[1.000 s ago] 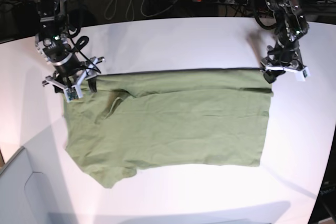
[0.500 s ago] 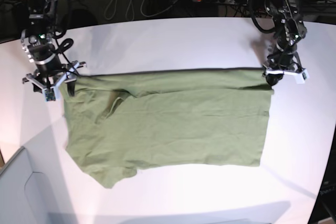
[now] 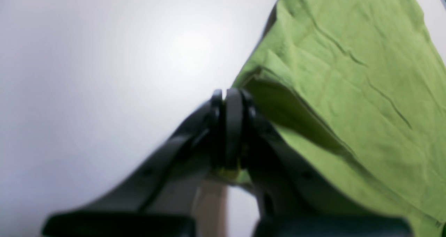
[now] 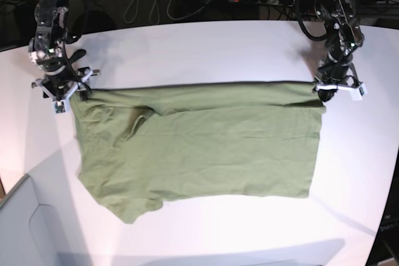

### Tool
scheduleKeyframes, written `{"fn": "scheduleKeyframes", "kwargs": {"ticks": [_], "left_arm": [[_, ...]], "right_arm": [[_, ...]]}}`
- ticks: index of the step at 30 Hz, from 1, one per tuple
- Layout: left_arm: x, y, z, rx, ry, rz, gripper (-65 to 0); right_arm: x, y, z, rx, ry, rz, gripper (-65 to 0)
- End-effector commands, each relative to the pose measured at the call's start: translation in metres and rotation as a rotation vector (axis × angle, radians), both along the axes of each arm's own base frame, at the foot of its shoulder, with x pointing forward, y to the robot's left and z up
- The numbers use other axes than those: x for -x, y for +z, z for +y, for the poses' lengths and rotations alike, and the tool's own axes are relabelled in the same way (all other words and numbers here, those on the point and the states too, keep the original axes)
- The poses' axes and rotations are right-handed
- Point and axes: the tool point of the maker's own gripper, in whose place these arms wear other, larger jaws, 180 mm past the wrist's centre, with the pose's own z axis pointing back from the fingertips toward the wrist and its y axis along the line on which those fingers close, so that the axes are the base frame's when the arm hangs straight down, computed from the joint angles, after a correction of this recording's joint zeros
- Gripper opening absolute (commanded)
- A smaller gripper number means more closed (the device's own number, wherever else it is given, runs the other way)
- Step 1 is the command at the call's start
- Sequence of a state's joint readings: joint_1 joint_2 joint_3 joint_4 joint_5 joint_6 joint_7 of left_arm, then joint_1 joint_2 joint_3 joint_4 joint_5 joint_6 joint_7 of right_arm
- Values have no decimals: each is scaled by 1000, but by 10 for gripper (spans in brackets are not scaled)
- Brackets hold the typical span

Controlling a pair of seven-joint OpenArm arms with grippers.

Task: Fold the T-shirt properly
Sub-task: 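Drag the held edge back toward the collar, flattening the shirt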

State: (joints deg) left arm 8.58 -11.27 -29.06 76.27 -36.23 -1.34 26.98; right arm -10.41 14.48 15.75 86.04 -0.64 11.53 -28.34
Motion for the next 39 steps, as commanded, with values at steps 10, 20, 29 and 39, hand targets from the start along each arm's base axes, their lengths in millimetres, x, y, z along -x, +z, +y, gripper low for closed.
{"fn": "scheduleKeyframes", "kwargs": {"ticks": [10,20,29,39], "left_arm": [[15,-15,-3,7,-15,94,-650],[-7,30,-4,-52,-55,-17,-650],[-27,81,-14,-112,-95,-147,-650],[3,43,-13,-71,-74,-39,-650]], "right_arm": [[6,-8,-14,19,-1,26,-549],[-13,33,-13,70,46,-76,-649],[-31,82,2,93,89,-213,-649],[-12,70,6,80,94,-181,-649]]}}
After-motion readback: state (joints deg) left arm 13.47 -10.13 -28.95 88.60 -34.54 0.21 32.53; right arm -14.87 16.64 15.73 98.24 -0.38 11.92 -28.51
